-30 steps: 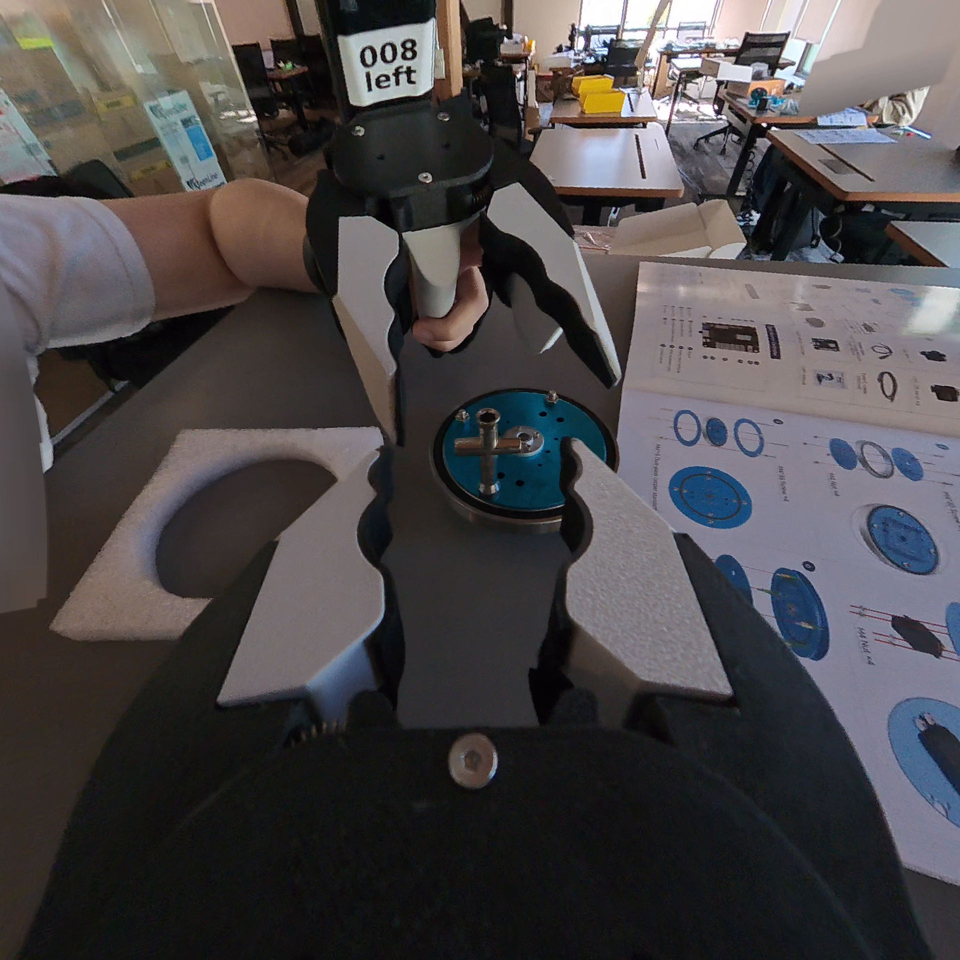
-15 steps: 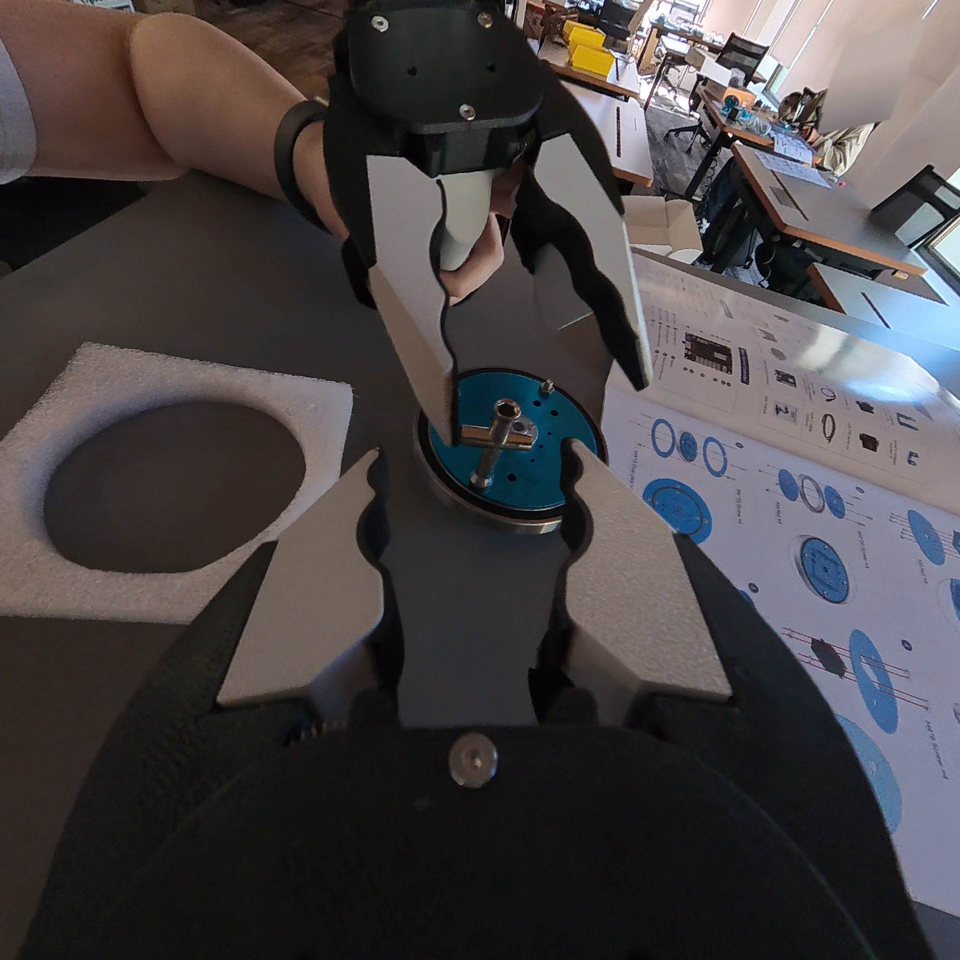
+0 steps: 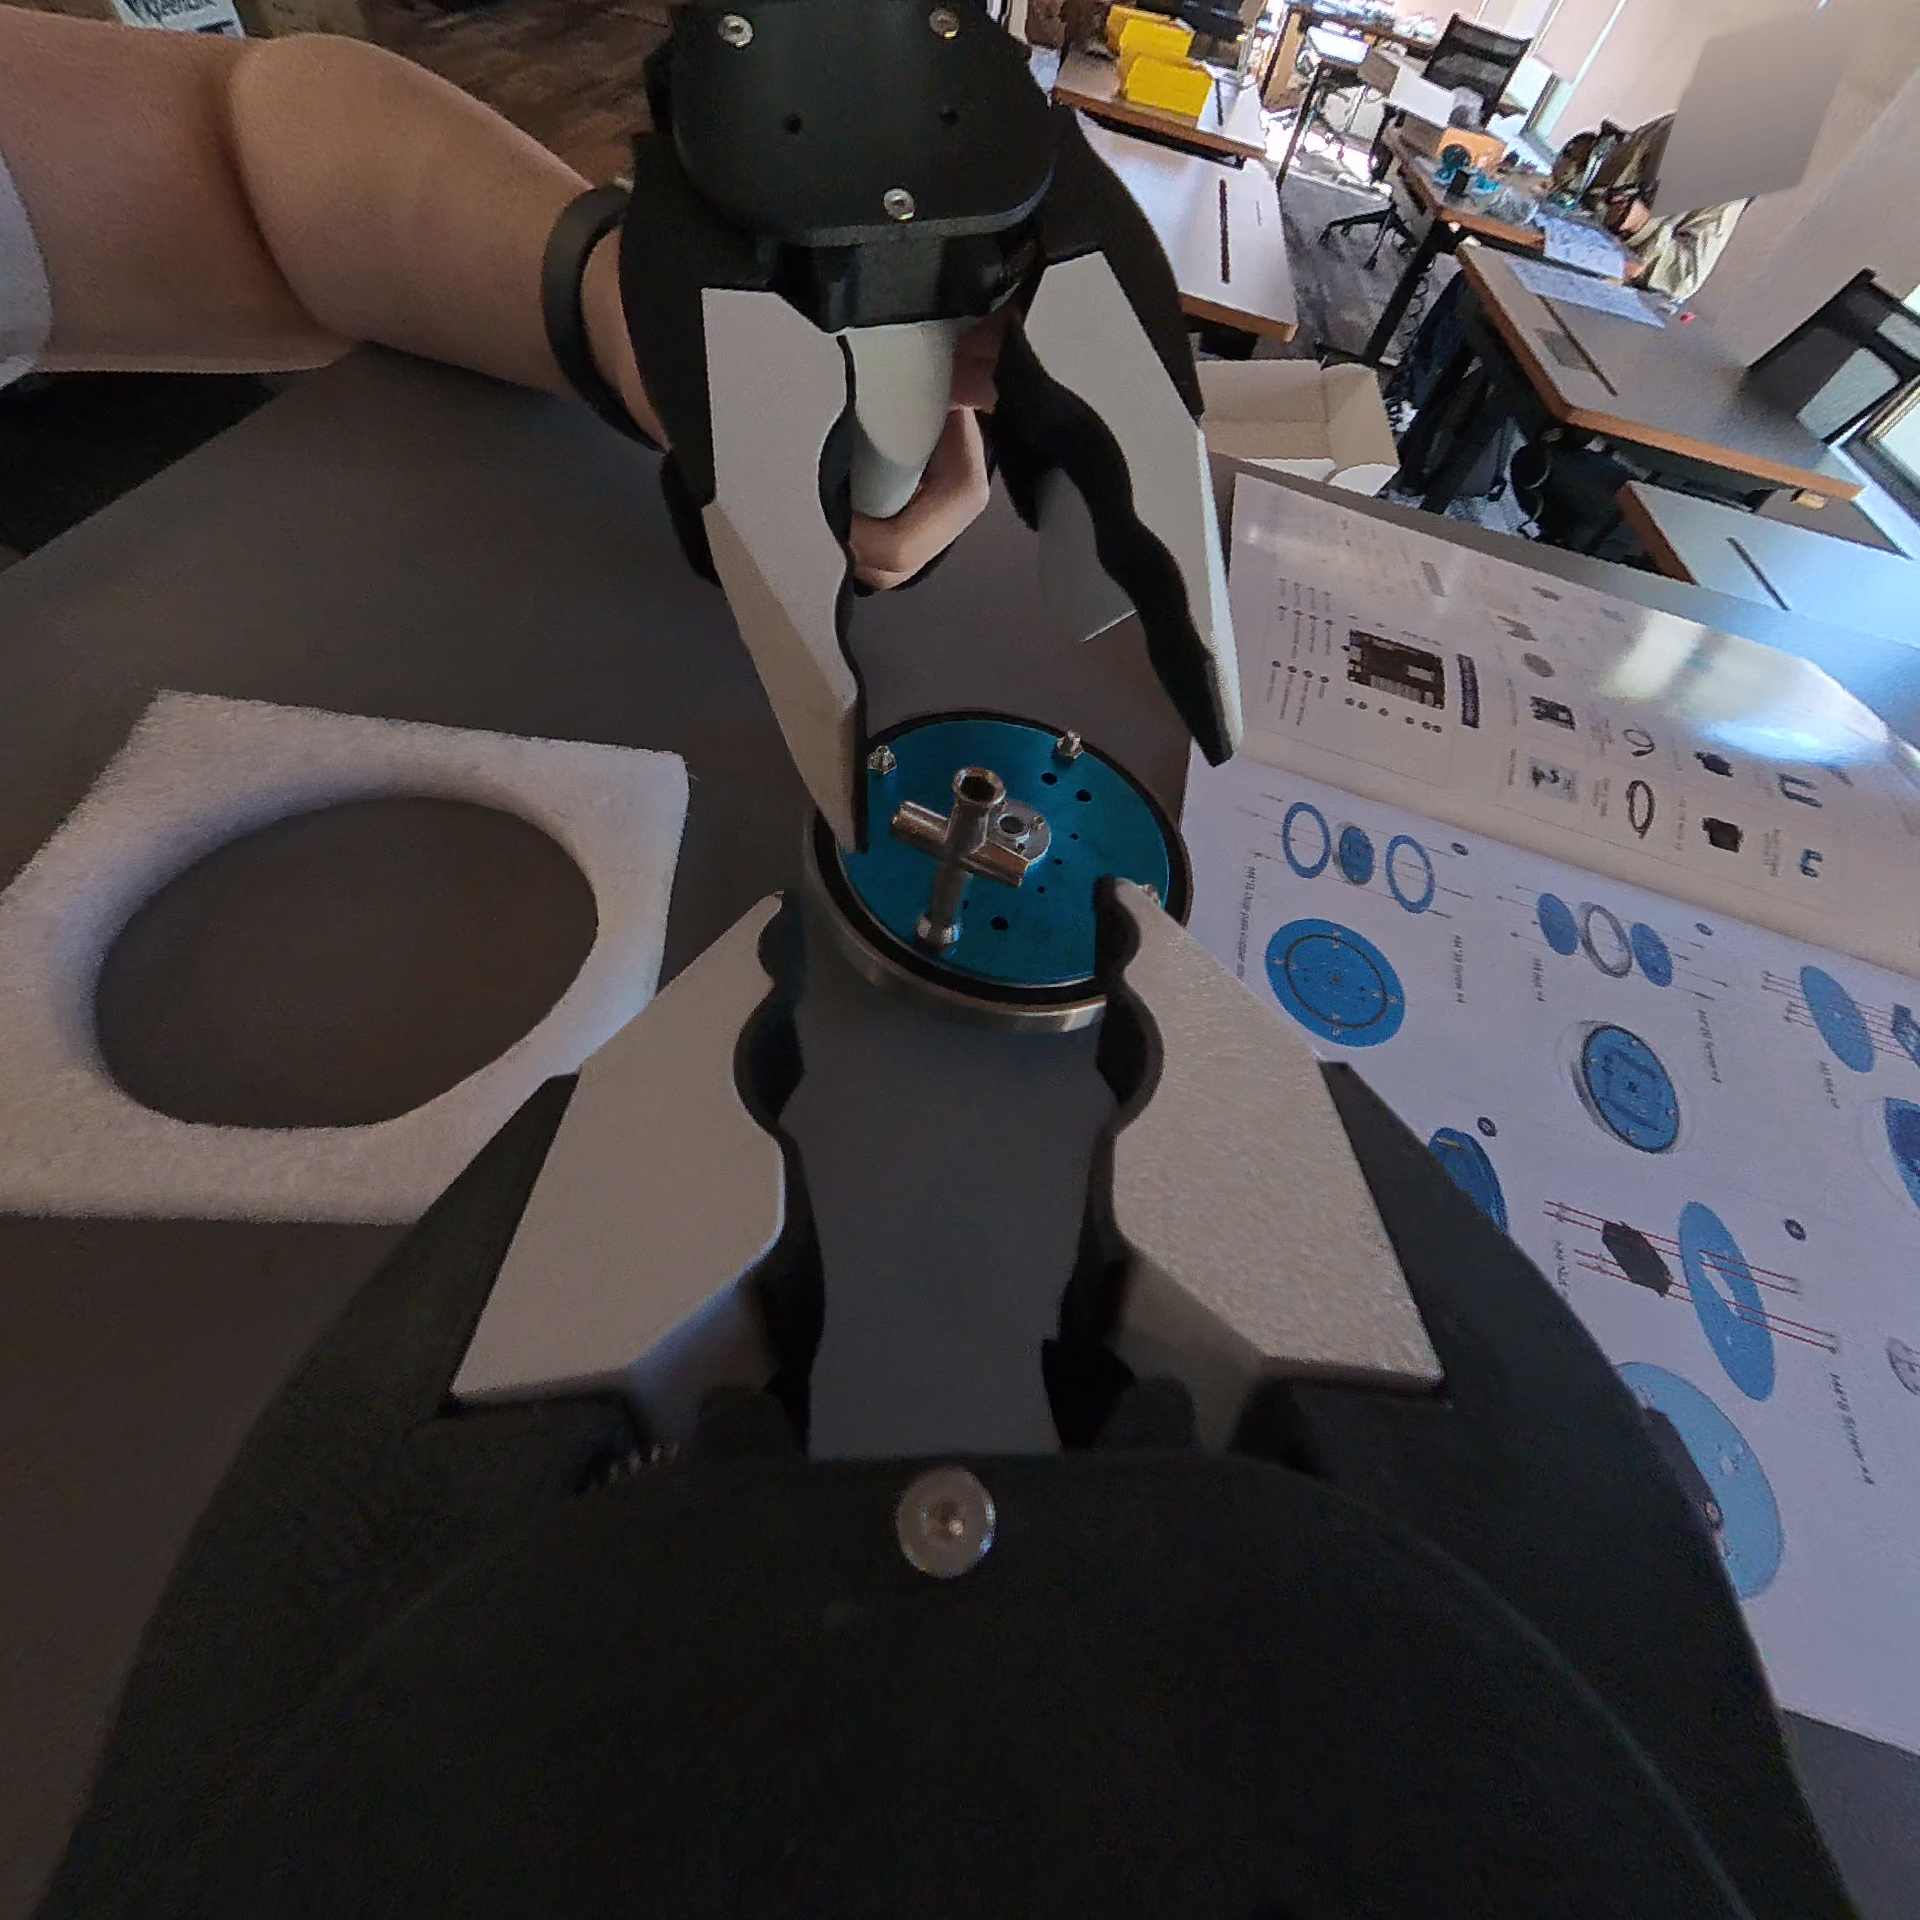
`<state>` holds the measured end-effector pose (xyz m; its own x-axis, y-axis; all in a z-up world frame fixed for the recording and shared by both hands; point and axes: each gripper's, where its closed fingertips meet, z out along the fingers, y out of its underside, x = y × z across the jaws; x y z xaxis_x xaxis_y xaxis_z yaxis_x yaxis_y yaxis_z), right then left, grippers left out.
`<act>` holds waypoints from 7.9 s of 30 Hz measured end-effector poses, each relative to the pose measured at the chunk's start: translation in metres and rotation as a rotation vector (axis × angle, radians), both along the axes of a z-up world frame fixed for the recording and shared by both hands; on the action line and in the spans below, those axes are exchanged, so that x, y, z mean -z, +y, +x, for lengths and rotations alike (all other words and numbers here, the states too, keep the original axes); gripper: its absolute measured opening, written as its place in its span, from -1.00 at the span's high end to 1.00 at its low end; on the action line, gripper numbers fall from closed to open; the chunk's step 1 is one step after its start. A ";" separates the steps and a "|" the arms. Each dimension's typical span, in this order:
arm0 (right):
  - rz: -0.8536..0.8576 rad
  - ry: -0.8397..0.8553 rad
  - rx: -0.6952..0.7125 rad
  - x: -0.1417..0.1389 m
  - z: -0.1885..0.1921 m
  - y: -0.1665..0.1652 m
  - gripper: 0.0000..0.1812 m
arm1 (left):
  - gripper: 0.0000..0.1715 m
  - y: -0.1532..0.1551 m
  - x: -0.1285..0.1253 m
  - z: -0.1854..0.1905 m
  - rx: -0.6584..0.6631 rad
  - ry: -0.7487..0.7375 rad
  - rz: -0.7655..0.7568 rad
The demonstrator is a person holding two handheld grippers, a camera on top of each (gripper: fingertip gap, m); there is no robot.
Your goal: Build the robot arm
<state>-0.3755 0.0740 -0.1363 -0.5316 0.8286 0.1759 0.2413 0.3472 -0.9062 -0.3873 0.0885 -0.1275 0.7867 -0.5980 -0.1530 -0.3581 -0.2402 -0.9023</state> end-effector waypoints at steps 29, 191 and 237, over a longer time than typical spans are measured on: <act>0.020 -0.042 -0.039 -0.004 0.009 -0.002 0.73 | 0.22 0.006 0.003 -0.018 -0.050 0.048 -0.006; 0.317 -0.135 -0.106 -0.003 0.006 -0.005 0.58 | -0.01 0.008 0.005 -0.013 -0.077 -0.001 -0.031; 0.927 -0.221 -0.474 -0.011 -0.002 0.000 0.67 | 0.12 -0.010 0.010 0.005 0.062 0.013 -0.068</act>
<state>-0.3776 0.0737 -0.1251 -0.8620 0.1205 0.4924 0.0276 0.9811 -0.1918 -0.3821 0.0780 -0.1373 0.7460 -0.6550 -0.1204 -0.3859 -0.2777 -0.8797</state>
